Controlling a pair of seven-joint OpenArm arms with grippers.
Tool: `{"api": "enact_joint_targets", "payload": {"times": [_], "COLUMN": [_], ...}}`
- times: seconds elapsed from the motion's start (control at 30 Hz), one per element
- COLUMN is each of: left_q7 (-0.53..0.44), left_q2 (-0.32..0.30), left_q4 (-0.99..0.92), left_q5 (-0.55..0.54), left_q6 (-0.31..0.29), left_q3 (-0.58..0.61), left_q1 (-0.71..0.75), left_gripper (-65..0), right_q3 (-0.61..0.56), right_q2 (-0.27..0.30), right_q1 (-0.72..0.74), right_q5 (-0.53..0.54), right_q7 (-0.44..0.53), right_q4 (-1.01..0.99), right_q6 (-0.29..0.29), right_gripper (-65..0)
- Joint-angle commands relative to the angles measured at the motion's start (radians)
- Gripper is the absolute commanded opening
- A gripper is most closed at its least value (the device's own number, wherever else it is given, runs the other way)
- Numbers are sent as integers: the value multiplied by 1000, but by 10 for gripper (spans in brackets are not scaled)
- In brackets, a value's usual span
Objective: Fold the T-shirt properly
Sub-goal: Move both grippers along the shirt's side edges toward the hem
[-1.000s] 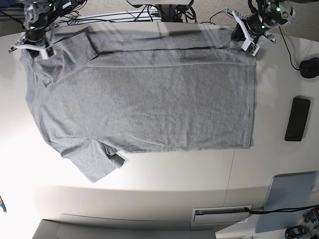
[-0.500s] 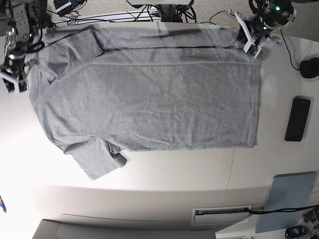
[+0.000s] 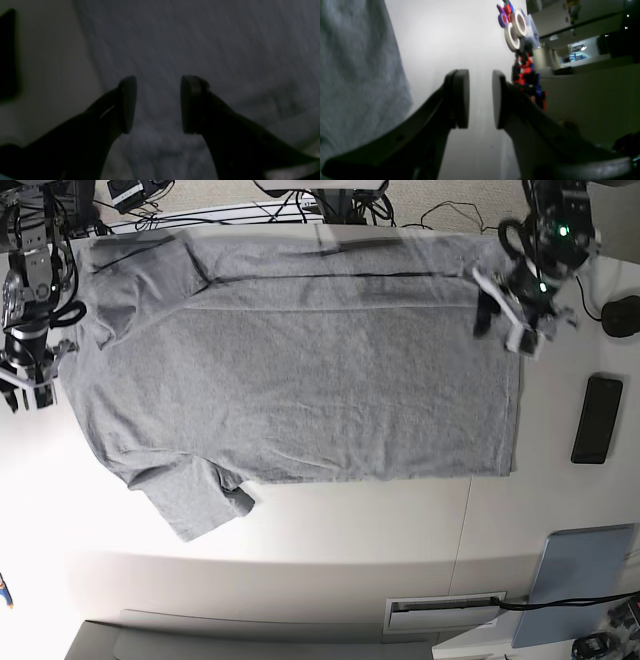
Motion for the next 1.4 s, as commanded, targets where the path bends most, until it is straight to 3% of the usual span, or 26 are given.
{"api": "enact_joint_targets", "payload": {"times": [0.0, 0.13, 0.33, 0.47, 0.67, 0.87, 1.03, 1.37], "left_q7": [-21, -21, -29, -29, -29, -41, -104, -161], "left_q2": [-6, -5, -5, -3, -3, -3, -3, 0], "left_q4": [5, -68, -258, -384, -561, -836, -995, -1147], "left_q5": [-8, -18, -61, -75, -74, -63, 33, 63], "left_q6": [5, 3, -1, -1, -49, -49, -45, -43], "left_q3": [-3, -1, -1, -1, -1, -1, -1, -1], "left_q1": [-29, -114, -255, -365, -527, -728, -848, -922], "left_gripper": [-353, -353, -353, -353, -353, -353, -353, -354], "right_q3": [12, 12, 12, 12, 12, 12, 12, 12], "right_q2": [20, 20, 11, -14, -35, -35, -35, -35], "right_q1": [25, 89, 204, 283, 387, 421, 420, 420], "right_q5": [21, 164, 303, 368, 456, 487, 486, 486], "right_q7": [13, -13, -66, -79, -126, -156, -172, -179], "right_q4": [11, 6, -8, -112, -278, -303, -303, -303], "right_q6": [19, 117, 272, 321, 403, 417, 417, 417], "right_gripper": [-459, -340, -340, -341, -341, -341, -341, -341]}}
